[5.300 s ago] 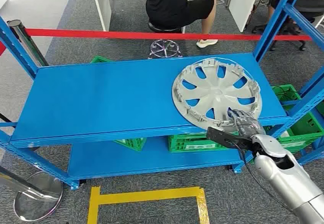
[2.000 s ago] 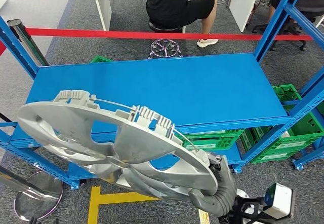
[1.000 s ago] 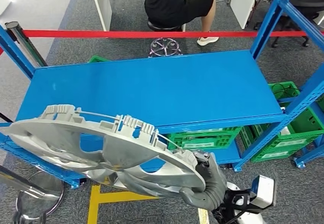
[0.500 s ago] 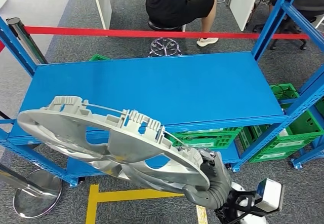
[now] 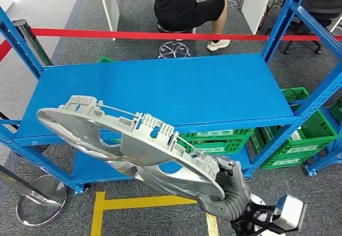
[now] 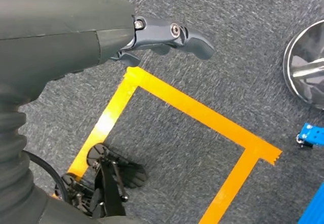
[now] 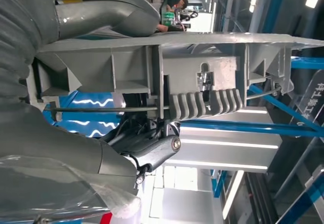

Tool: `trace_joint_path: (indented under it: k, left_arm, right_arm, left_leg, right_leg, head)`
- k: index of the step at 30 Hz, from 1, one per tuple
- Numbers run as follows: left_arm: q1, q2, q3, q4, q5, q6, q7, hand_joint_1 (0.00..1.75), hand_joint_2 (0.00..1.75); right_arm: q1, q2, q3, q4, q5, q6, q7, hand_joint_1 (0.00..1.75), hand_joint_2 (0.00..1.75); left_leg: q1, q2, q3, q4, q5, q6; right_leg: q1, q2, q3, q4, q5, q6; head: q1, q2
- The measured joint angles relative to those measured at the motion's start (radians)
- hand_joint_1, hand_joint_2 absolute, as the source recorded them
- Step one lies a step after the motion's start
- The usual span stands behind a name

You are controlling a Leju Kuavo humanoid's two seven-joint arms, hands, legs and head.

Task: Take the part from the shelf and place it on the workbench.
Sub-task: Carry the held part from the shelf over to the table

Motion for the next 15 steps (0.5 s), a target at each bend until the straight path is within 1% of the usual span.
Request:
trace_joint_path:
  k: [1,2,3,4,5,6,7,8,9,10,11,12,14,15]
  left_arm:
    - [0.002,0.0,-0.003,0.0,0.0,0.001,0.0,0.0,1.75]
    - [0.004,0.001,-0.006,0.0,0.0,0.002,0.0,0.0,1.75]
    - [0.005,0.001,-0.01,0.0,0.001,0.002,0.0,0.0,1.75]
    - [0.006,0.001,-0.012,0.0,0.001,0.003,0.0,0.0,1.75]
    - [0.006,0.001,-0.014,0.0,0.001,0.003,0.0,0.0,1.75]
    - [0.006,0.001,-0.015,0.0,0.001,0.003,0.0,0.0,1.75]
    - [0.006,0.001,-0.016,0.0,0.001,0.004,0.001,0.0,1.75]
    - [0.007,0.002,-0.017,0.0,0.002,0.004,0.001,0.0,1.75]
    - [0.007,0.002,-0.019,0.0,0.004,0.006,0.002,0.0,1.75]
    - [0.007,0.002,-0.023,-0.001,0.009,0.008,0.004,0.0,1.75]
    - [0.008,0.002,-0.028,-0.002,0.016,0.012,0.006,0.0,1.75]
    - [0.009,0.002,-0.034,-0.003,0.022,0.015,0.008,0.0,1.75]
    - [0.016,0.002,-0.044,-0.004,0.034,0.023,0.012,0.0,1.75]
    - [0.019,0.002,-0.049,-0.005,0.037,0.026,0.014,0.0,1.75]
  right_arm:
    - [0.0,0.0,-0.001,0.0,0.0,-0.001,0.0,1.75,1.75]
    - [0.001,0.0,-0.001,-0.001,0.0,-0.001,0.0,1.75,1.75]
    - [0.001,0.0,-0.002,-0.002,0.0,-0.001,0.0,1.75,1.75]
    - [0.002,0.0,-0.002,-0.002,0.0,-0.001,0.0,1.75,1.75]
    - [0.003,0.0,-0.003,-0.003,0.0,-0.001,0.0,1.75,1.75]
    - [0.004,0.0,-0.003,-0.003,0.0,-0.001,0.0,1.75,1.75]
    - [0.004,0.0,-0.003,-0.003,0.0,-0.001,0.0,1.75,1.75]
    - [0.005,0.0,-0.003,-0.003,0.0,-0.001,0.001,1.75,1.75]
    - [0.005,0.0,-0.003,-0.004,0.0,-0.001,0.001,1.75,1.75]
    - [0.005,0.0,-0.004,-0.005,0.0,-0.001,0.001,1.75,1.75]
    - [0.005,0.0,-0.004,-0.006,0.0,-0.002,0.001,1.75,1.75]
    - [0.004,0.0,-0.004,-0.007,0.0,-0.004,0.002,1.75,1.75]
    - [0.004,0.0,-0.004,-0.008,0.0,-0.007,0.002,1.75,1.75]
    - [0.005,0.0,-0.004,-0.009,0.0,-0.008,0.003,1.75,1.75]
  left_leg:
    - [0.001,0.0,-0.007,0.017,-0.021,-0.007]
    - [0.003,-0.001,-0.02,0.054,-0.056,-0.014]
    - [0.006,0.0,-0.037,0.109,-0.102,-0.021]
    - [0.008,0.0,-0.055,0.176,-0.146,-0.026]
    - [0.011,0.0,-0.066,0.233,-0.178,-0.03]
    - [0.013,0.001,-0.064,0.263,-0.192,-0.032]
    - [0.014,0.001,-0.044,0.254,-0.188,-0.033]
    - [0.016,0.001,-0.005,0.205,-0.168,-0.033]
    - [0.017,0.001,0.047,0.131,-0.144,-0.032]
    - [0.016,0.0,0.092,0.055,-0.127,-0.029]
    - [0.015,0.0,0.123,0.001,-0.115,-0.024]
    - [0.013,-0.001,0.136,-0.029,-0.11,-0.018]
    - [0.007,-0.002,0.129,-0.033,-0.101,-0.003]
    - [0.007,0.0,0.122,-0.033,-0.092,0.005]
  right_leg:
    - [-0.002,-0.003,-0.006,-0.002,0.009,-0.007]
    - [-0.005,-0.006,-0.014,-0.004,0.018,-0.013]
    - [-0.006,-0.008,-0.022,-0.003,0.026,-0.016]
    - [-0.006,-0.01,-0.033,-0.001,0.034,-0.018]
    - [-0.006,-0.012,-0.046,0.001,0.042,-0.018]
    - [-0.006,-0.013,-0.059,0.004,0.049,-0.017]
    - [-0.006,-0.014,-0.072,0.008,0.056,-0.015]
    - [-0.007,-0.015,-0.084,0.012,0.063,-0.013]
    - [-0.007,-0.015,-0.093,0.015,0.069,-0.01]
    - [-0.006,-0.014,-0.102,0.02,0.074,-0.005]
    - [-0.005,-0.014,-0.108,0.022,0.081,0.0]
    - [-0.004,-0.014,-0.113,0.024,0.088,0.007]
    - [-0.006,-0.014,-0.118,0.021,0.103,0.02]
    - [-0.009,-0.013,-0.121,0.022,0.103,0.026]
  head:
    - [-0.002,0.0]
    - [-0.004,0.0]
    - [-0.007,0.0]
    - [-0.008,0.0]
    - [-0.009,0.0]
    - [-0.009,0.0]
    - [-0.009,0.0]
    - [-0.009,0.0]
    - [-0.009,0.0]
    - [-0.01,0.0]
    - [-0.009,0.0]
    - [-0.009,0.0]
    - [-0.008,0.0]
    - [-0.009,0.0]
